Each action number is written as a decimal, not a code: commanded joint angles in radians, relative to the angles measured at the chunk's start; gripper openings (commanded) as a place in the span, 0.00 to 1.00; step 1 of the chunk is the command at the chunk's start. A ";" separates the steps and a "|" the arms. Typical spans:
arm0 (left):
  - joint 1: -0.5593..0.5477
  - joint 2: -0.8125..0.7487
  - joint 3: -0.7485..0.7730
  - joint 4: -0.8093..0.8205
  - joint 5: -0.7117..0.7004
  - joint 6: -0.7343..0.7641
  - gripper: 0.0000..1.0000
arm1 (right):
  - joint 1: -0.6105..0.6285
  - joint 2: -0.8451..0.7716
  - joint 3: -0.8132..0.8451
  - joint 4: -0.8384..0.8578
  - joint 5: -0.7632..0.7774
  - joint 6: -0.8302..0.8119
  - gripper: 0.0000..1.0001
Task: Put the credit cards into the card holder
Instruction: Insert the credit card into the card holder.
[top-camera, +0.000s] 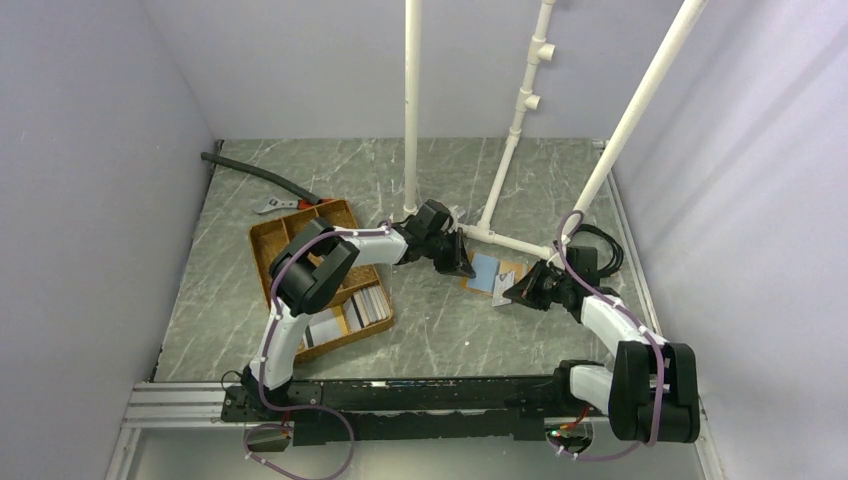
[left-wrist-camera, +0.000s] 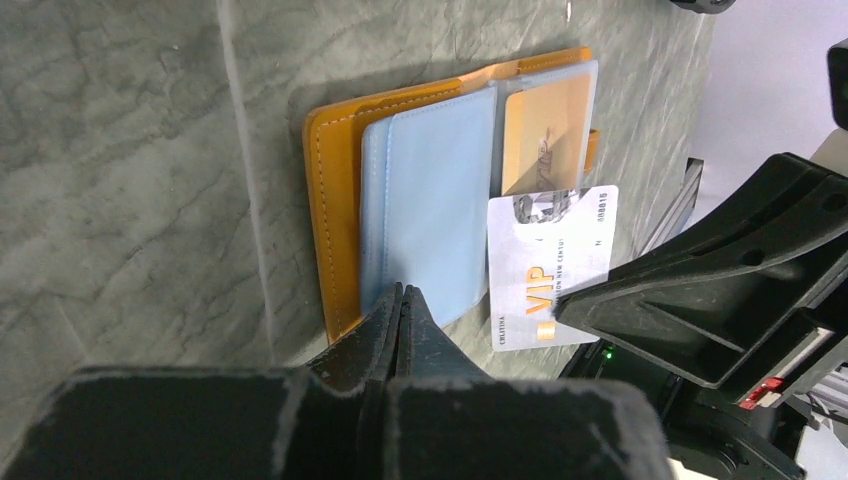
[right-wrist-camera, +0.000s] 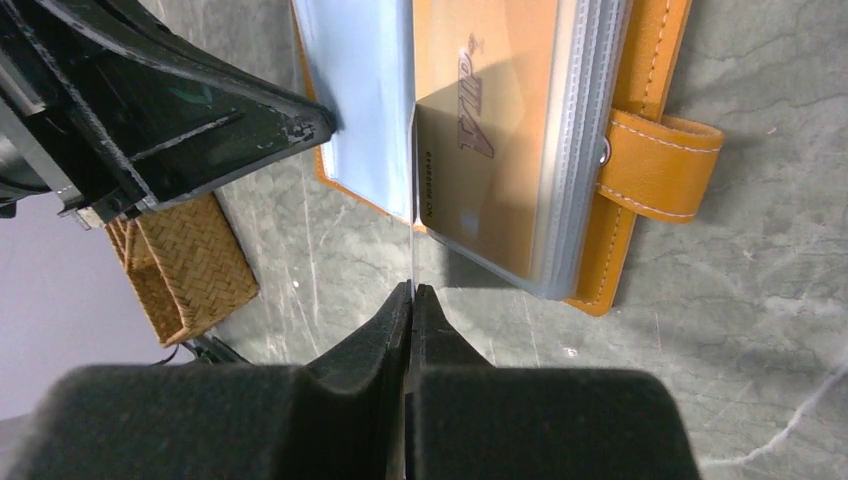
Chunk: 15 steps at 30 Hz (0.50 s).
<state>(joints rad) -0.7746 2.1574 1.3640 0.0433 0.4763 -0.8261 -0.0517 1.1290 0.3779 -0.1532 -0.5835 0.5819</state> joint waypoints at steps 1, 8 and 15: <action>-0.001 0.030 0.023 -0.024 -0.048 -0.008 0.00 | -0.013 0.032 -0.002 0.048 -0.040 -0.028 0.00; 0.002 0.027 0.019 -0.123 -0.098 -0.019 0.00 | -0.017 0.092 -0.001 0.094 -0.084 -0.033 0.00; 0.007 0.040 0.021 -0.153 -0.094 -0.008 0.00 | -0.017 0.155 0.014 0.149 -0.125 -0.046 0.00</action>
<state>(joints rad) -0.7738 2.1597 1.3830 -0.0040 0.4473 -0.8589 -0.0689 1.2472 0.3779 -0.0654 -0.6640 0.5652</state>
